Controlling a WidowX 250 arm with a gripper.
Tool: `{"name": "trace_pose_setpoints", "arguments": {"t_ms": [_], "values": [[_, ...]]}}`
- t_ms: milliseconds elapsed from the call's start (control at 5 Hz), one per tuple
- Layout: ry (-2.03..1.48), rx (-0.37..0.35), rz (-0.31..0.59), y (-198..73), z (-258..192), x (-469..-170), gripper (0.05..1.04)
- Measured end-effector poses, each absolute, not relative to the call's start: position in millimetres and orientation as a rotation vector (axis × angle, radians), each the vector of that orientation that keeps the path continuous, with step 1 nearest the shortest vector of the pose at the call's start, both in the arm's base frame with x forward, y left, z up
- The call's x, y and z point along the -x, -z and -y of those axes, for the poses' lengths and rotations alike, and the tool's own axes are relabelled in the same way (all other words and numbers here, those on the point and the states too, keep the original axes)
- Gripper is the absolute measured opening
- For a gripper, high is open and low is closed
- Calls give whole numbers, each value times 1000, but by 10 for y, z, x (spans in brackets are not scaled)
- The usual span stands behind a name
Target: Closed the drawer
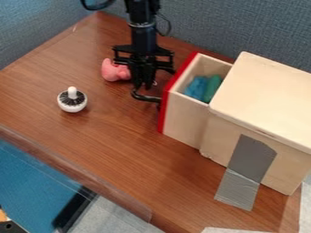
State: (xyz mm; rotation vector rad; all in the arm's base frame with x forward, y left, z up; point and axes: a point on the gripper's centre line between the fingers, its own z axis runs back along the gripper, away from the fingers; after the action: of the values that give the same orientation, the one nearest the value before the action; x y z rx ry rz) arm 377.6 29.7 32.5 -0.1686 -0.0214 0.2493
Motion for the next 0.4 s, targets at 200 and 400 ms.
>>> {"name": "trace_pose_setpoints", "arguments": {"t_ms": [200,400], "values": [[-231,201,23,-302,-31,-3761,154],[-204,218,25,-298,178,-3769,154]]}}
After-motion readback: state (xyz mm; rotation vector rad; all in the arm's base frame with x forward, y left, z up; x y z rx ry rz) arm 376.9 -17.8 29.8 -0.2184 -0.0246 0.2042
